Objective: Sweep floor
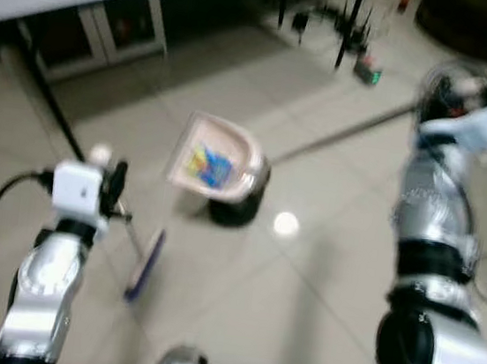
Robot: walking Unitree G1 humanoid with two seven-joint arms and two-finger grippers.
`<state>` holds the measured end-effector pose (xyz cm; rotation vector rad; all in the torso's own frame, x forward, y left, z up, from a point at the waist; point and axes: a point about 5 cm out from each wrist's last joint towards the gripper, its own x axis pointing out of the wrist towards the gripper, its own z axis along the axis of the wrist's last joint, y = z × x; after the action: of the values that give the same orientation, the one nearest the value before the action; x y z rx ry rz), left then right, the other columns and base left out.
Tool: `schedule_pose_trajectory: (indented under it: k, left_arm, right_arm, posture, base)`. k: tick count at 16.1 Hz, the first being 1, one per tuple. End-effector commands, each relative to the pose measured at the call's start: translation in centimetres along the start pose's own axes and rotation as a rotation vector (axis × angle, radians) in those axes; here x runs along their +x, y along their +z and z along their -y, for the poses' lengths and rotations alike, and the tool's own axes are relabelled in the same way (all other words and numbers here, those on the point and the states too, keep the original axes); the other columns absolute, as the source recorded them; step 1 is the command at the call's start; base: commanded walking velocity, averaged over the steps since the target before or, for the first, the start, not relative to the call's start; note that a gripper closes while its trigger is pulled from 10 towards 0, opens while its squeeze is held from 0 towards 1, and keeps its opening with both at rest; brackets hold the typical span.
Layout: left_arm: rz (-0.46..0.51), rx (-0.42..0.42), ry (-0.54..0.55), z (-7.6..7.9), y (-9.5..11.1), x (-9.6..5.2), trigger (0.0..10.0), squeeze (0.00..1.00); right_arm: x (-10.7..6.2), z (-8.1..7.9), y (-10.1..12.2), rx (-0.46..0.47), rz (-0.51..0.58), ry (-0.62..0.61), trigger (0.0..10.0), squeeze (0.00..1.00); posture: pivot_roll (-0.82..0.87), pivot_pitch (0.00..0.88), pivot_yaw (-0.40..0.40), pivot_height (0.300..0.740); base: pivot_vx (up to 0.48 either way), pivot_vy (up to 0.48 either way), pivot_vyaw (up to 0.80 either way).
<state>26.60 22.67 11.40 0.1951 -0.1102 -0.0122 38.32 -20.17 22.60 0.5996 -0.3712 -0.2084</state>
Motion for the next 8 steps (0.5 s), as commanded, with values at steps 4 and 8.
schedule_pose_trajectory:
  k: [4,8]
  left_arm:
    - [0.036,0.011,0.0,0.13,0.47,0.08,10.0,0.0]
    - [0.034,0.013,0.012,-0.12,0.29,0.01,10.0,0.0]
  right_arm:
    - [0.67,-0.13,2.06,0.021,0.072,0.012,10.0,0.0]
    - [0.75,-0.53,1.42,0.023,0.042,0.032,10.0,0.0]
  posture:
    - [0.08,0.103,0.056,0.74]
    - [0.09,0.095,0.05,0.74]
  base:
    - [0.47,0.0,-0.23]
    - [0.472,0.0,0.0]
